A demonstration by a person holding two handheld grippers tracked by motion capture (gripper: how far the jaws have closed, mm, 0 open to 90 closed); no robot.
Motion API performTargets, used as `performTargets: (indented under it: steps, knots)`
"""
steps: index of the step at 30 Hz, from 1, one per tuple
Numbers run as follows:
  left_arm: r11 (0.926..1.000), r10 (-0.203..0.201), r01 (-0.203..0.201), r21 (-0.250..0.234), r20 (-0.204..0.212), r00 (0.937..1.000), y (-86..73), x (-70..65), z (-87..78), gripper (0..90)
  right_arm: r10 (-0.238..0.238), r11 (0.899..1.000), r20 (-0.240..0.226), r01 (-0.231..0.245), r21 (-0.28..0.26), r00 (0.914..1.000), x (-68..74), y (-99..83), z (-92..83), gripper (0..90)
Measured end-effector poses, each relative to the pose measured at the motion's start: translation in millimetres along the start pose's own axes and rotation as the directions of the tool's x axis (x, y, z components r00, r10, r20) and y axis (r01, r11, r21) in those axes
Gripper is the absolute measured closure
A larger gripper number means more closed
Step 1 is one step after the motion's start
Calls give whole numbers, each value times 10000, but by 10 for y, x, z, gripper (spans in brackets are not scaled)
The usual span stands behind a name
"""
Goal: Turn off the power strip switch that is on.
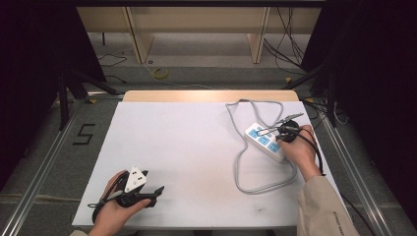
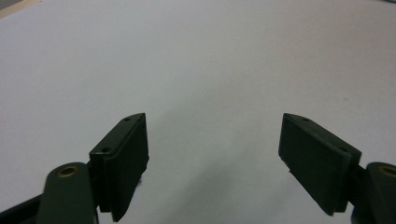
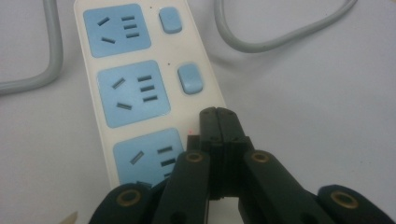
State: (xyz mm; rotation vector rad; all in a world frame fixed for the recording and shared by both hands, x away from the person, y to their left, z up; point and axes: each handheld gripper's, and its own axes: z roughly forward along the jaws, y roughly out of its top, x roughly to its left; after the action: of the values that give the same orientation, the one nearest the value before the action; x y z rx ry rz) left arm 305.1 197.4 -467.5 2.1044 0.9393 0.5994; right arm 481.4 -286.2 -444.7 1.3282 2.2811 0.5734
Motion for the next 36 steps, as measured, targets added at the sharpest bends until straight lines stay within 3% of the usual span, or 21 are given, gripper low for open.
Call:
performTargets:
  steps: [36]
  knots:
    - [10000,-55,55,-15,8,10000,0,0,5,241,269,9996,-120,-270,-39,9996,-18,-1,-4,900]
